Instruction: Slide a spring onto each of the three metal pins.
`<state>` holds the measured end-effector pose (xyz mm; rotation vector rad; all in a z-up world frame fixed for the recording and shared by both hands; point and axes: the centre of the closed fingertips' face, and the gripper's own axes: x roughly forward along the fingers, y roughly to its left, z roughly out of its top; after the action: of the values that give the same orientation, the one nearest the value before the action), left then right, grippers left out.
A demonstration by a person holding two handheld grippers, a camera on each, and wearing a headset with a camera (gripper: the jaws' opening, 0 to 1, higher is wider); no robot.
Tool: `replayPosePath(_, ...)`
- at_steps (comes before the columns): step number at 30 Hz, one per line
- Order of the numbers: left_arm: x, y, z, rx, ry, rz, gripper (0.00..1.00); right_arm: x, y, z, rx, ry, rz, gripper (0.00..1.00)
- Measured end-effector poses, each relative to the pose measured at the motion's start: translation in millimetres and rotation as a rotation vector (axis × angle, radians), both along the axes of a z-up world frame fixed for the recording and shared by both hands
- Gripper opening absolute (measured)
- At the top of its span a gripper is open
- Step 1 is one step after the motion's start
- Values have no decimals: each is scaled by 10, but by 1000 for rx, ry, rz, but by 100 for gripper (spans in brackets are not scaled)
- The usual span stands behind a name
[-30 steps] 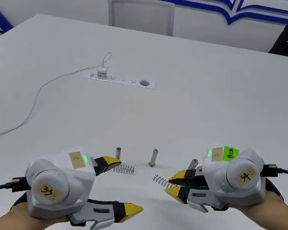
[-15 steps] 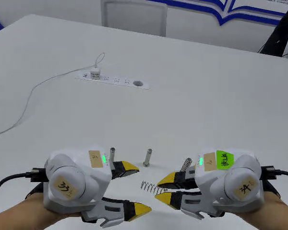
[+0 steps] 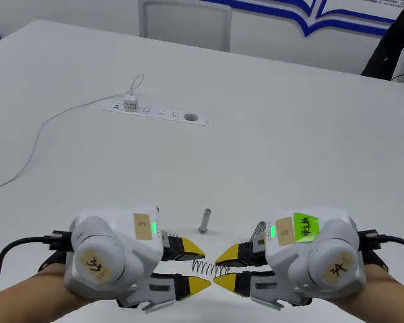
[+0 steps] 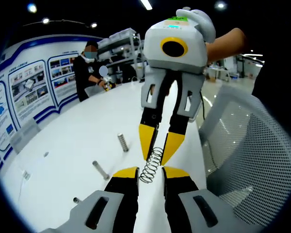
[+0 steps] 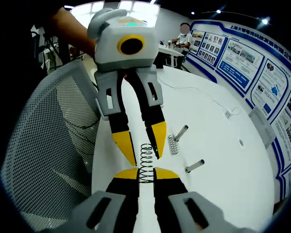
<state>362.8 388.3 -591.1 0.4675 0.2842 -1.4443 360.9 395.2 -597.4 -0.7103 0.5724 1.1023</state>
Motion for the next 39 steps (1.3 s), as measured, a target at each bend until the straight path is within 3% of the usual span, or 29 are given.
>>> replayPosePath(6,18,19,-42,40,-49,-25,15,-7,16,2,-9,1,16,11)
replayPosePath(8,13,26,-55,62,-103,-52,14,-12,26,5,-10,1,22,11)
replayPosePath(9,35,38,-64,80,-157,-65,12,-9,25,9,-13,-3,24,11)
replayPosePath(11,0,27,-68,68,-144,-64,12,-5,23,9,-16,-2,27,11)
replayPosePath(28,-12,28,-48,66,-145,-65,10,35,-1,19,-2,-4,16,17)
replayPosePath(31,-13,25,-39,63,-146,-63,10,35,-52,-35,-26,4,16,17)
replayPosePath(39,-35,34,-12,56,-155,-65,10,-23,-23,-18,10,46,24,12)
